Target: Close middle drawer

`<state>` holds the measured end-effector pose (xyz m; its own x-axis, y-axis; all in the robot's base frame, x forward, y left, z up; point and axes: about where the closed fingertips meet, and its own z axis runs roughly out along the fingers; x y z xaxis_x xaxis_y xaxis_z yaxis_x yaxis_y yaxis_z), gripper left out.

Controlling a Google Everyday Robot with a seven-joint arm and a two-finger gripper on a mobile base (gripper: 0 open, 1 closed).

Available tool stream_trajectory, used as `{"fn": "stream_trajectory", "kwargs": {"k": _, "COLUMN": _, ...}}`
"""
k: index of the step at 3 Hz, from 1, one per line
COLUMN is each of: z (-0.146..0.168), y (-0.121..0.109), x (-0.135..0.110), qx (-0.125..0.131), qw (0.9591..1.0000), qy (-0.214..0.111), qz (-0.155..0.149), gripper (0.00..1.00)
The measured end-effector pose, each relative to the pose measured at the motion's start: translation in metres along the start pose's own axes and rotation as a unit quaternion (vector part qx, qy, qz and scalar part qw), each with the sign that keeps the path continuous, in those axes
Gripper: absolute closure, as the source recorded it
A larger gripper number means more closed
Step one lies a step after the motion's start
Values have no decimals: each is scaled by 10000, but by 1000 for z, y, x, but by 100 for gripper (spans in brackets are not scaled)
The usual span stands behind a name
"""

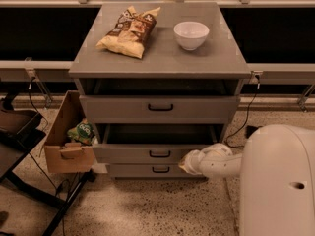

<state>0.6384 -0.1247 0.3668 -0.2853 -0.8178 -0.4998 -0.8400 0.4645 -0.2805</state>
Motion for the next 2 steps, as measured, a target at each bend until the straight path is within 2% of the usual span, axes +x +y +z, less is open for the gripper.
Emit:
{"fn": "stream_trajectory", "kwargs": {"k": 1, "z": -2, "y": -34, "x": -8, "qx": 261, "qw": 9996, "qy": -34, "qz": -60, "gripper": 100}}
{"fn": "stream_trajectory", "kwargs": {"k": 2, "z": -4, "y": -55, "x": -12, "qx": 442, "qw": 9989, "qy": -158, "qz": 30, "gripper": 100}}
